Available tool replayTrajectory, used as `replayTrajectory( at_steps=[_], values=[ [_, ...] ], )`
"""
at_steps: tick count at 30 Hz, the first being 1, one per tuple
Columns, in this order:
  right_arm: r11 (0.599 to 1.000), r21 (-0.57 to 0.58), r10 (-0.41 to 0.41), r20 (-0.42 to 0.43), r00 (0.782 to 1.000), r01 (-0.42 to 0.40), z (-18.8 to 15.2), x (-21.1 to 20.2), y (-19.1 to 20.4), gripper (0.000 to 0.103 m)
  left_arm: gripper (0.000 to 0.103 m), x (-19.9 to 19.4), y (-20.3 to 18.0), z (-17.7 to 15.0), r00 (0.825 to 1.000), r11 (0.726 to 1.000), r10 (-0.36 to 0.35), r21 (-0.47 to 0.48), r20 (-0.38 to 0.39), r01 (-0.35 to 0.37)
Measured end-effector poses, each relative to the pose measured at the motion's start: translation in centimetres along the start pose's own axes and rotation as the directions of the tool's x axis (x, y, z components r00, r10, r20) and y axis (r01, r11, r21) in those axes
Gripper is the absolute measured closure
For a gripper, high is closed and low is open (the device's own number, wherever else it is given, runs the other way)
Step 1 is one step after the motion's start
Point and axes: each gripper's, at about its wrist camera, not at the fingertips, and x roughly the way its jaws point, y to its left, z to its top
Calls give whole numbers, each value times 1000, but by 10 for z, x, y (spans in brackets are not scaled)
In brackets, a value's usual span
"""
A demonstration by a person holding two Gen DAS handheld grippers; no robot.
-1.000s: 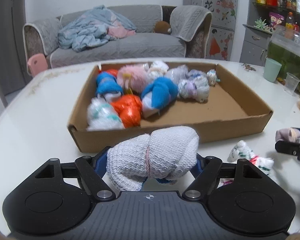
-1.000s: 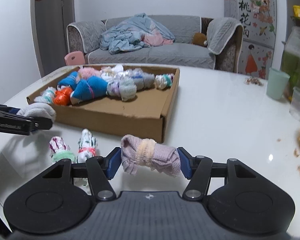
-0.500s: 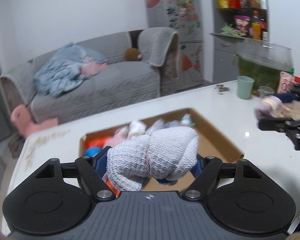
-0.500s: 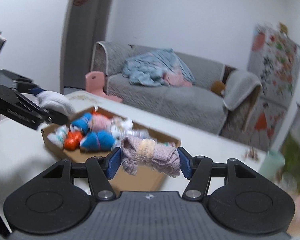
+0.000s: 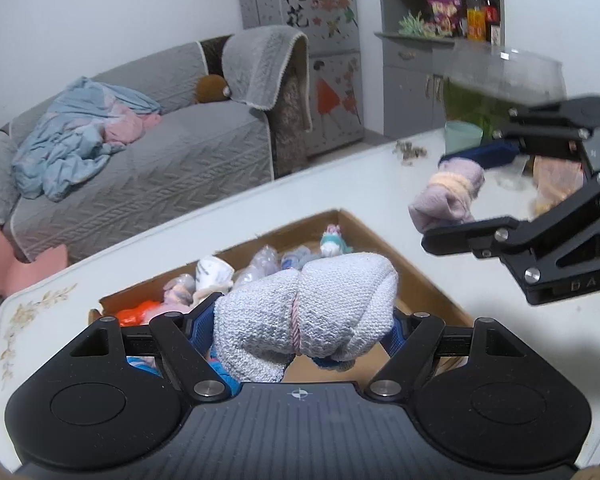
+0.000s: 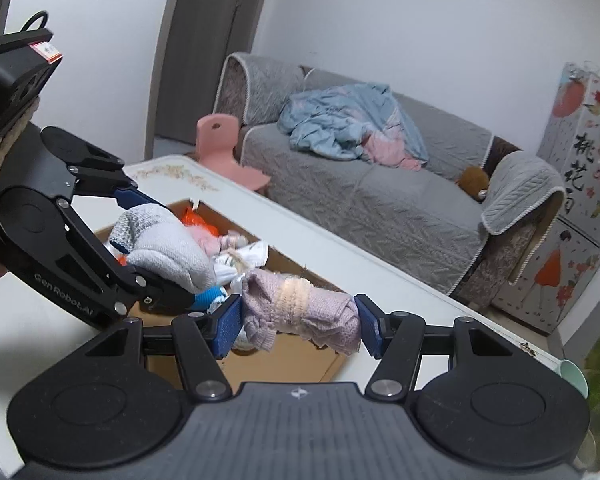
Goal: Organize objects
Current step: 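Carry towel roll and pink sock bundle into the tray and open both tools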
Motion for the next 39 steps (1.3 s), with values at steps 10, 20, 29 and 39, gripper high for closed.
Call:
replayTrajectory(
  at_steps=[10, 20, 29, 39],
  values=[
    [997, -29, 64, -93, 994, -67, -18, 26, 6, 47, 22, 35, 10, -31, 993, 999, -41, -25, -107, 38],
    [994, -53, 82, -172, 982, -92, -18, 61, 4, 47, 22, 65, 2, -33, 985, 998, -56, -34, -165, 51],
    [968, -207, 83, -269, 959, -142, -21, 90, -3, 47, 22, 92, -3, -33, 978, 998, -61, -35, -197, 55],
    [889, -381, 117, -343, 932, -252, -23, 108, -1, 47, 22, 98, -4, -24, 983, 996, -50, -87, -179, 34]
  ],
)
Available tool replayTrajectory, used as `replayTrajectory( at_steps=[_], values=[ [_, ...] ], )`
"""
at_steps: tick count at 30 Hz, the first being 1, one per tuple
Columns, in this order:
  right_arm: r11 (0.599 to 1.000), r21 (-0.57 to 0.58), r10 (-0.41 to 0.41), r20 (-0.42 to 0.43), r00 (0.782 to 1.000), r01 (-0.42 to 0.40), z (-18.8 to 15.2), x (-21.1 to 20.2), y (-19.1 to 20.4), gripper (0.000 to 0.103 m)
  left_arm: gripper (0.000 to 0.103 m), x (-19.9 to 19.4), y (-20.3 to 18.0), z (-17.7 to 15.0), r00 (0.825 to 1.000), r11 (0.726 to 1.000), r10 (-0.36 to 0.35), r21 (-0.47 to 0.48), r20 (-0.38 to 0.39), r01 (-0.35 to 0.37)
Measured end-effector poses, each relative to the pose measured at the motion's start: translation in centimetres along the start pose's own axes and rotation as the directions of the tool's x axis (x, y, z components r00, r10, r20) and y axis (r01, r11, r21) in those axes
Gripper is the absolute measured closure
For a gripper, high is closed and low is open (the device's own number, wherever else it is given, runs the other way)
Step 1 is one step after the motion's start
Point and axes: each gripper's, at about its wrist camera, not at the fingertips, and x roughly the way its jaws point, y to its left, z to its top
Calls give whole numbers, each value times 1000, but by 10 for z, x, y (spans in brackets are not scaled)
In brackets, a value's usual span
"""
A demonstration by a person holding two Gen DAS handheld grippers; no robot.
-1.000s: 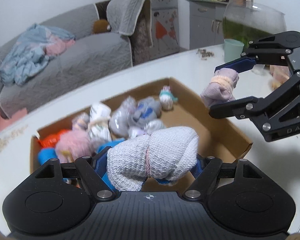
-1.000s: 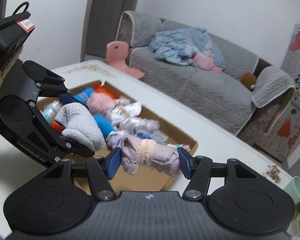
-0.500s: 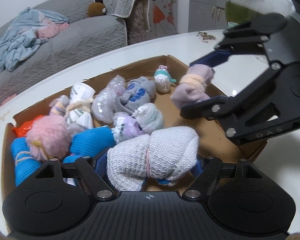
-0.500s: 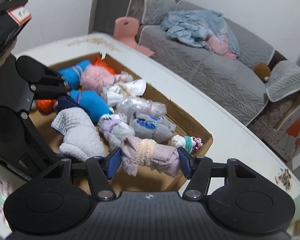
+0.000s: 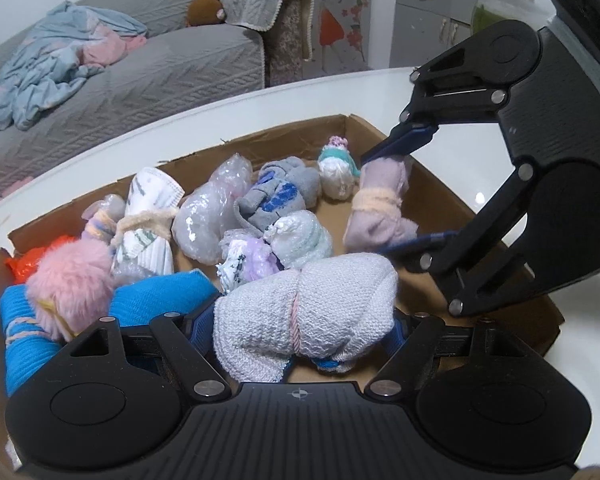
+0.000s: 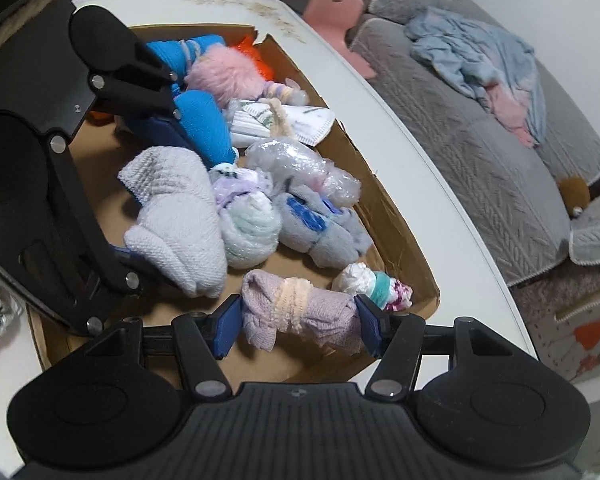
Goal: Organize objects
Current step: 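Carry towel roll and pink sock bundle into the tray and open both tools, then withdraw both open tools from the tray toward the last sock bundles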
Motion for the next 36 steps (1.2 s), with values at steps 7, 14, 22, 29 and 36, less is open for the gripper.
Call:
replayTrajectory(
  at_steps=[7, 14, 22, 29, 36],
  values=[
    [994, -108, 18, -31, 999, -21, -7, 2, 2, 46, 21, 5, -1, 3, 1000, 1000, 15, 16, 1, -15],
    [992, -118, 37, -35, 999, -41, -3, 2, 3, 44, 20, 9, 2, 5, 1000, 1000, 14, -11, 3, -14],
    [992, -122, 28, -36, 999, -32, -4, 0, 3, 24, 16, 6, -3, 3, 1000, 1000, 21, 2, 0, -21],
    [992, -119, 25, -40, 999, -30, -5, -4, 3, 23, 13, 2, -4, 3, 1000, 1000, 17, -1, -17, -17],
    [993, -115, 13, -45, 999, -18, -3, -9, 4, 23, 4, -8, -7, 5, 1000, 1000, 20, 0, -13, -20]
  ],
)
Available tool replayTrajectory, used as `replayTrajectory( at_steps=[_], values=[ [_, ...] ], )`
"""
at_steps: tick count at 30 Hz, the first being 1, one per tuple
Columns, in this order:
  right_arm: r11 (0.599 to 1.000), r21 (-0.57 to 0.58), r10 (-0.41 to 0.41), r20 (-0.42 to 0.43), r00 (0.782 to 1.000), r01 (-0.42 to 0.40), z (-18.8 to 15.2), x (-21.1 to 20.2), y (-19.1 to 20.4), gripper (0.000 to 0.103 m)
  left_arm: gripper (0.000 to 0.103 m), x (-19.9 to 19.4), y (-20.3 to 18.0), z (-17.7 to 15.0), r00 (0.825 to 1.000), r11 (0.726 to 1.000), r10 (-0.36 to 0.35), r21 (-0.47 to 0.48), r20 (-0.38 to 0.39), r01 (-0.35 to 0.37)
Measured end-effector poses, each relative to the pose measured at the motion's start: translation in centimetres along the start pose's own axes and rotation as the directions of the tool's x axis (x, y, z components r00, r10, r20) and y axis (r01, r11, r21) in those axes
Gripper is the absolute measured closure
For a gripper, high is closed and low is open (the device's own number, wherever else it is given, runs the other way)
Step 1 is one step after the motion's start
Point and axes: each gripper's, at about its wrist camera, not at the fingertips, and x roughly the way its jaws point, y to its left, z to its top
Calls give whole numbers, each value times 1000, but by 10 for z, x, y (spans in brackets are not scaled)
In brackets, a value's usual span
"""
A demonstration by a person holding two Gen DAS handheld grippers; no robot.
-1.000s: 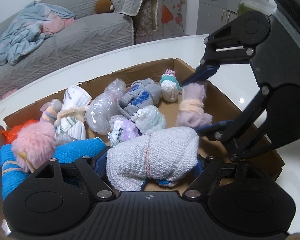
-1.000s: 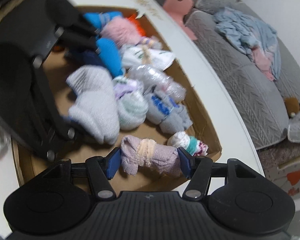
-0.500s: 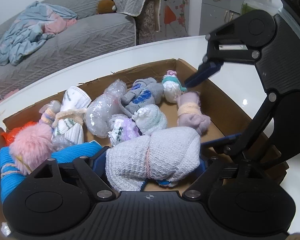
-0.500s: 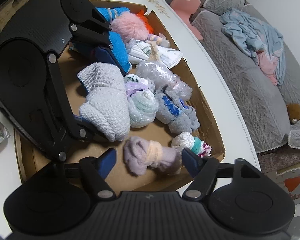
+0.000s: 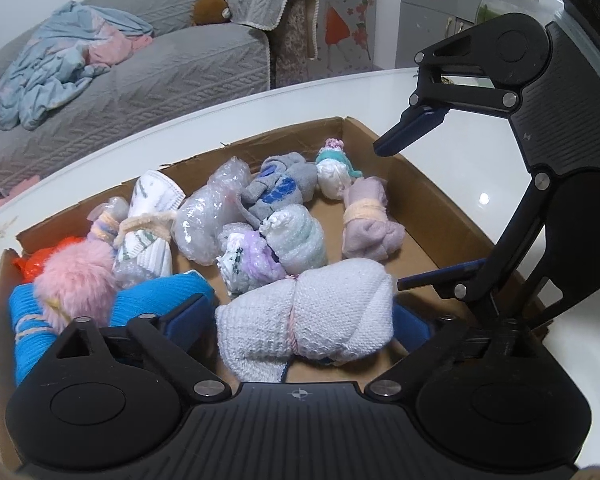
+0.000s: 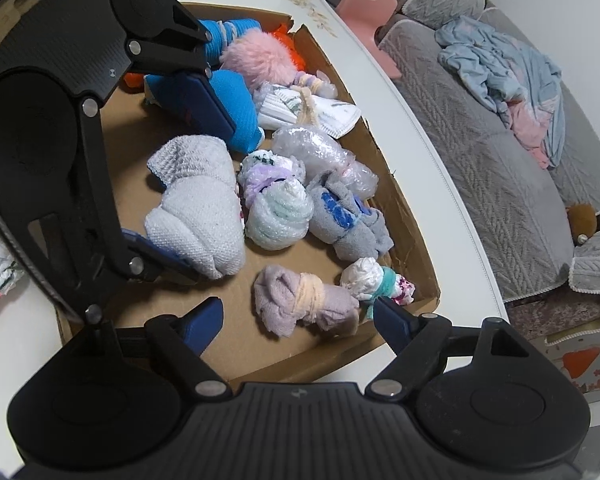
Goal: Organize objects
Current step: 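Withdraw both open tools from the tray toward the last sock bundles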
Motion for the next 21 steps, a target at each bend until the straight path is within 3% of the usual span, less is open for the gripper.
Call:
replayTrajectory(
  at_steps=[10, 21],
  values=[
    [1000, 26, -10, 0, 1000, 10, 0, -12, 0, 21, 1, -16, -2, -3, 1000, 1000, 18, 3, 13, -18],
    [991, 123, -46, 12, 999, 44, 4, -23, 5, 9, 1, -42, 11, -11, 999, 998, 37, -54, 39, -35]
  ],
)
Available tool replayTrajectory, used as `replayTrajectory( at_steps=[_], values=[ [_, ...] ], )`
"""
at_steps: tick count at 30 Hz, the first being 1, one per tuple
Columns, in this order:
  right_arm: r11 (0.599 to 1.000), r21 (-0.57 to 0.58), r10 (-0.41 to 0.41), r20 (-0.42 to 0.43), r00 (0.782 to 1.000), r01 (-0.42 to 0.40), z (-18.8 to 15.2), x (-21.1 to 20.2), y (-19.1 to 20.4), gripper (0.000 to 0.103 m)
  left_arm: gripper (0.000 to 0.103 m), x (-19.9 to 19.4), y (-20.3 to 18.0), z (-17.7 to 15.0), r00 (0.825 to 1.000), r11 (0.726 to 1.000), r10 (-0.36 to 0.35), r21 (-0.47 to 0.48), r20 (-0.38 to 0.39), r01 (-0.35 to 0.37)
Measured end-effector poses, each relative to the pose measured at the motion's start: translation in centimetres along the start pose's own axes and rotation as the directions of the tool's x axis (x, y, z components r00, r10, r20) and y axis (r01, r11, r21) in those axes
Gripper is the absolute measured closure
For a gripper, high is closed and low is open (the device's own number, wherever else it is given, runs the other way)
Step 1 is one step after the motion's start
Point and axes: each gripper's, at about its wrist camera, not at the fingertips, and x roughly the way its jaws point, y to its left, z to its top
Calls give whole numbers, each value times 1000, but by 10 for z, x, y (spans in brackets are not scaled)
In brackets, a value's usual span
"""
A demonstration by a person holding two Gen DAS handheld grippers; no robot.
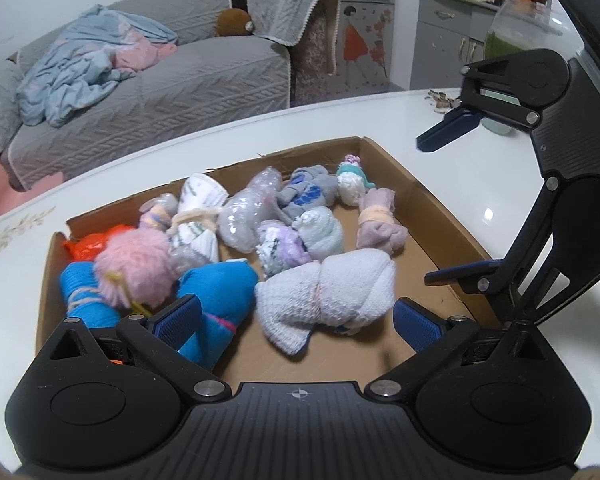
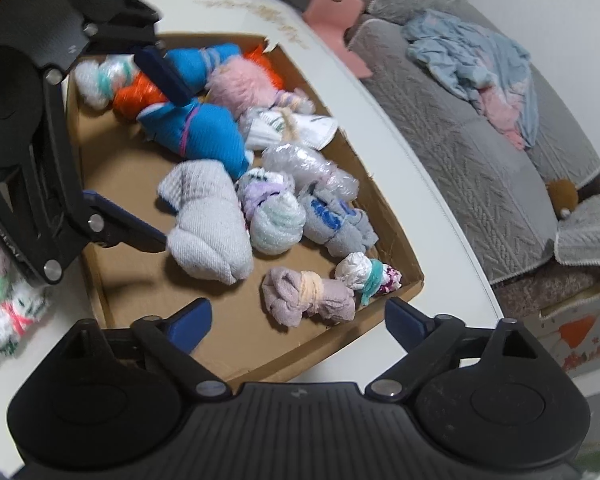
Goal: Organize objects
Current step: 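Withdraw both open tools from the tray toward the last sock bundles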
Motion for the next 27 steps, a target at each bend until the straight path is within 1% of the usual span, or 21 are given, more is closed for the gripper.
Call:
replayTrajectory(
  at_steps=[5, 11, 18, 20, 22, 24, 27],
  values=[
    [994, 100, -40, 21, 999, 38, -2, -10, 2, 7, 1, -17, 4, -8, 1000, 1000, 7, -23, 22, -7],
    [978, 199, -82, 51, 995, 71, -13, -26, 9, 6, 1, -38, 14, -22, 999, 998, 16, -62, 48, -13],
    [943, 316, -134, 87, 987, 100, -22, -42, 19, 6, 1, -59, 26, -38, 996, 992, 48, -121, 69, -39],
    [927, 357, -156, 97, 983, 112, -25, -47, 23, 6, 1, -66, 29, -44, 995, 989, 61, -136, 80, -50],
    [906, 410, -167, 113, 979, 107, -29, -52, 27, 5, 1, -71, 27, -51, 994, 989, 66, -138, 90, -53],
    [881, 458, -191, 121, 974, 116, -33, -58, 33, 2, 1, -77, 24, -61, 992, 989, 73, -134, 104, -59],
    [841, 535, -195, 153, 969, 85, -41, -67, 43, 1, 1, -85, 18, -77, 988, 990, 84, -125, 129, -68]
  ],
)
